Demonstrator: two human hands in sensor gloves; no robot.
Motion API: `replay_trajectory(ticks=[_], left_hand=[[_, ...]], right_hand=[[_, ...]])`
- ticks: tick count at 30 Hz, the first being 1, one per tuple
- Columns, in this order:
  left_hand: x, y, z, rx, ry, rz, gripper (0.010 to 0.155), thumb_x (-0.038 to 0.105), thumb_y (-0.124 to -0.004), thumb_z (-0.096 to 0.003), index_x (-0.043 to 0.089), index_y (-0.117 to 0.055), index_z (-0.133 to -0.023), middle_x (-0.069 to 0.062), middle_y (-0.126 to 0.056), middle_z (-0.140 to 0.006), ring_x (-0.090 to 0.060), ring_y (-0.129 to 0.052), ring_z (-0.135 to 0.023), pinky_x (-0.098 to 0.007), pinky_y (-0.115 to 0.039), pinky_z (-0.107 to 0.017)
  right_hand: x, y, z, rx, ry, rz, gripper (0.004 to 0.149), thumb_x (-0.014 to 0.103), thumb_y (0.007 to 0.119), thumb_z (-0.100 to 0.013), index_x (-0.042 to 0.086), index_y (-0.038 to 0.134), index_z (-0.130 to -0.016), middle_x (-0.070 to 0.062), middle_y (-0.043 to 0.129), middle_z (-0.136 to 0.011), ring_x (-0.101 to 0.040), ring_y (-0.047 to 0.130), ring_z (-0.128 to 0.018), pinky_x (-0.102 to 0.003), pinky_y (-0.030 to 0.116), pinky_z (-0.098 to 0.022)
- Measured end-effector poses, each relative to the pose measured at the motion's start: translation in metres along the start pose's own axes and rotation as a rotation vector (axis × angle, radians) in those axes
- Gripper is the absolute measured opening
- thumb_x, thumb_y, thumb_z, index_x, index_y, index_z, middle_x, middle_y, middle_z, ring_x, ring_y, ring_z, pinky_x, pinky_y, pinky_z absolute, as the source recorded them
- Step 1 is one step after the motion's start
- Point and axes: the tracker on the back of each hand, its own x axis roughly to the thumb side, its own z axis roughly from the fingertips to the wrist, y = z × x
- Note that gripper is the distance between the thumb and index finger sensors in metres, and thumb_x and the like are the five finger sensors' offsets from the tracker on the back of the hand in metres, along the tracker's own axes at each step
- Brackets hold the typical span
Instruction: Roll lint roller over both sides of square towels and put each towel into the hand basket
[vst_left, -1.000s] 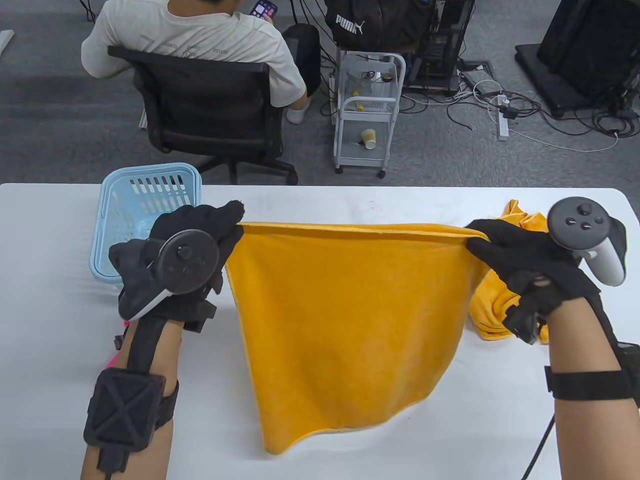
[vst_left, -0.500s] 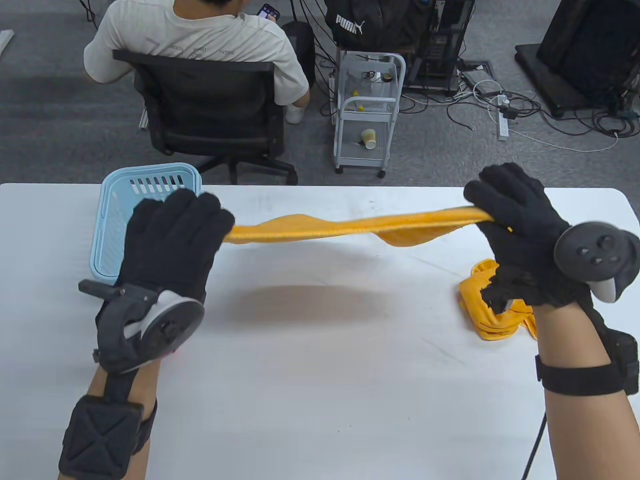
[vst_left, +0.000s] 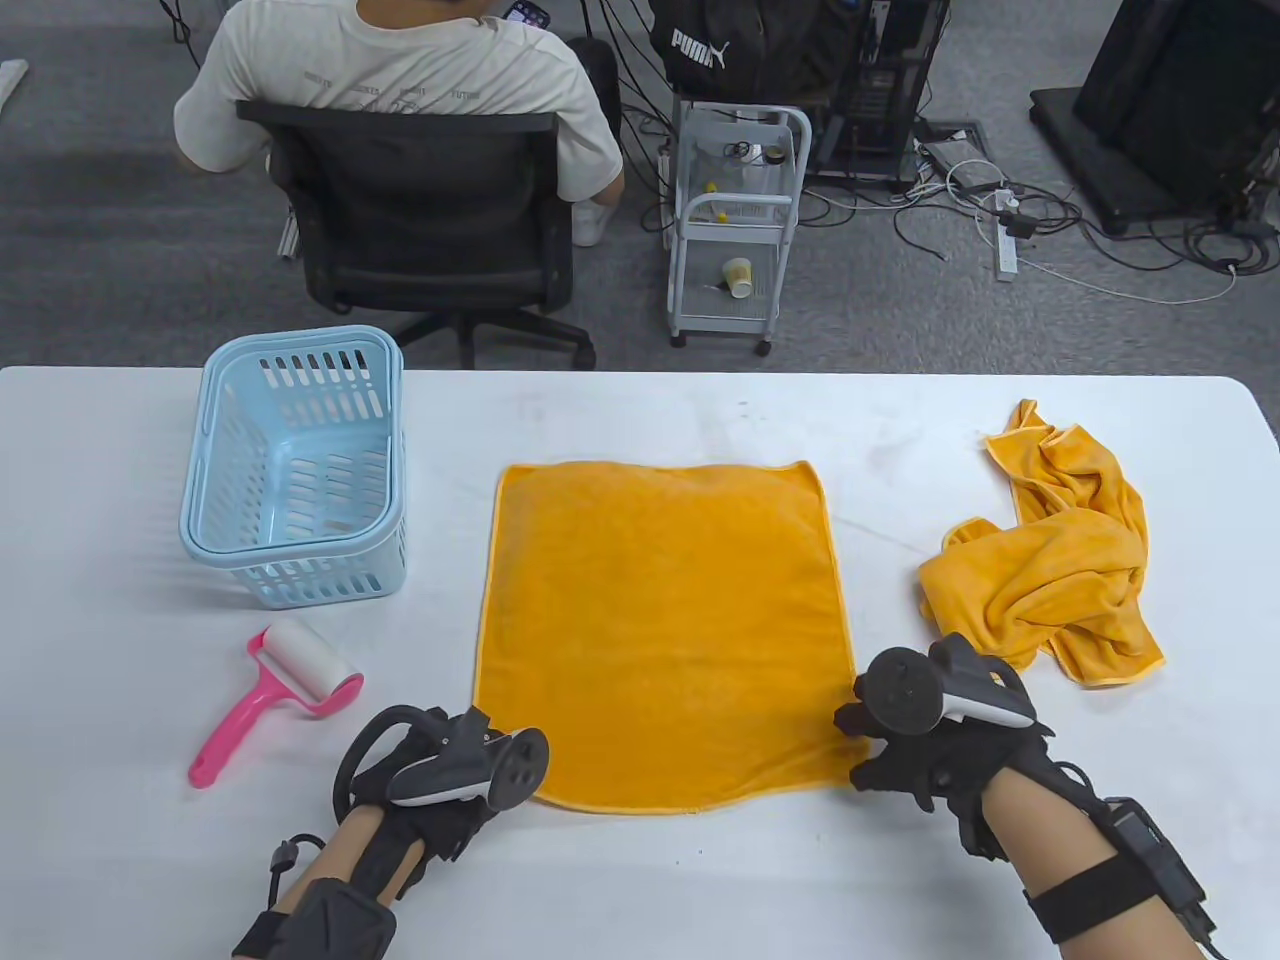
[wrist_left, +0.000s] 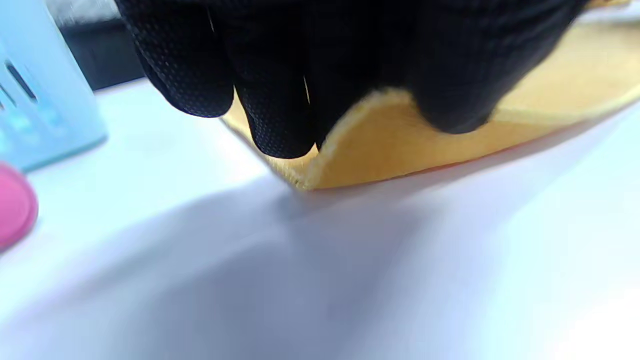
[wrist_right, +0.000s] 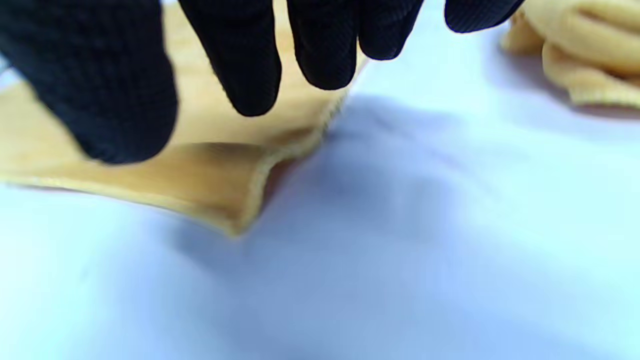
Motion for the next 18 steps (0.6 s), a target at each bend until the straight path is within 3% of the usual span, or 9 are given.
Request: replay_trajectory(ticks=[2,5,7,9,14,18], left_hand=[[-0.001,0.000,0.005,-0.059,-0.017,0.055,0.048,0.060,-0.077,-0.0426,0.038,-0.087,-0.085,0.002,-0.079,-0.109,-0.033,-0.086,-0.098,-0.062,-0.067,-0.073],[-0.008,0.007,0.016,-0.041,-0.029,0.140,0.051,0.062,-0.075,-0.0418,0.038,-0.087,-0.084,0.003,-0.081,-0.107,-0.033,-0.086,-0.098,-0.062,-0.066,-0.073],[-0.018,0.014,0.025,0.014,0.007,0.175,0.053,0.062,-0.074,-0.0430,0.037,-0.083,-0.089,0.003,-0.079,-0.109,-0.033,-0.084,-0.099,-0.062,-0.065,-0.073],[-0.035,0.020,0.033,0.083,0.101,0.181,0.055,0.061,-0.074,-0.0442,0.038,-0.077,-0.094,0.001,-0.073,-0.112,-0.034,-0.079,-0.103,-0.063,-0.063,-0.074],[-0.094,0.014,0.046,0.164,0.470,0.195,0.072,0.063,-0.075,-0.0442,0.033,-0.055,-0.107,-0.007,-0.050,-0.121,-0.041,-0.062,-0.109,-0.063,-0.058,-0.075],[-0.136,-0.011,0.046,0.029,0.681,0.278,0.096,0.064,-0.081,-0.0410,0.022,-0.031,-0.111,-0.019,-0.027,-0.121,-0.052,-0.046,-0.111,-0.067,-0.053,-0.075]], right_hand=[[0.001,0.005,0.003,0.070,0.013,-0.004,0.079,0.064,0.093,-0.037,0.020,0.078,-0.101,-0.018,0.059,-0.113,-0.051,0.046,-0.106,-0.073,0.050,-0.068],[0.003,0.006,0.006,0.004,-0.007,-0.029,0.076,0.065,0.090,-0.038,0.017,0.083,-0.096,-0.018,0.061,-0.112,-0.051,0.048,-0.105,-0.073,0.050,-0.068],[0.002,0.007,0.008,-0.080,-0.017,-0.064,0.076,0.062,0.090,-0.039,0.018,0.079,-0.100,-0.018,0.061,-0.112,-0.050,0.048,-0.105,-0.073,0.050,-0.068],[0.000,0.009,0.008,-0.200,0.001,-0.076,0.079,0.060,0.089,-0.040,0.020,0.070,-0.105,-0.019,0.057,-0.113,-0.050,0.046,-0.105,-0.073,0.049,-0.068],[-0.002,0.018,0.005,-0.261,0.044,-0.051,0.088,0.061,0.088,-0.041,0.021,0.054,-0.112,-0.020,0.043,-0.116,-0.051,0.036,-0.106,-0.073,0.046,-0.069],[-0.004,0.023,0.002,-0.261,0.084,0.006,0.092,0.062,0.087,-0.040,0.020,0.049,-0.113,-0.020,0.039,-0.117,-0.051,0.034,-0.106,-0.073,0.045,-0.069]])
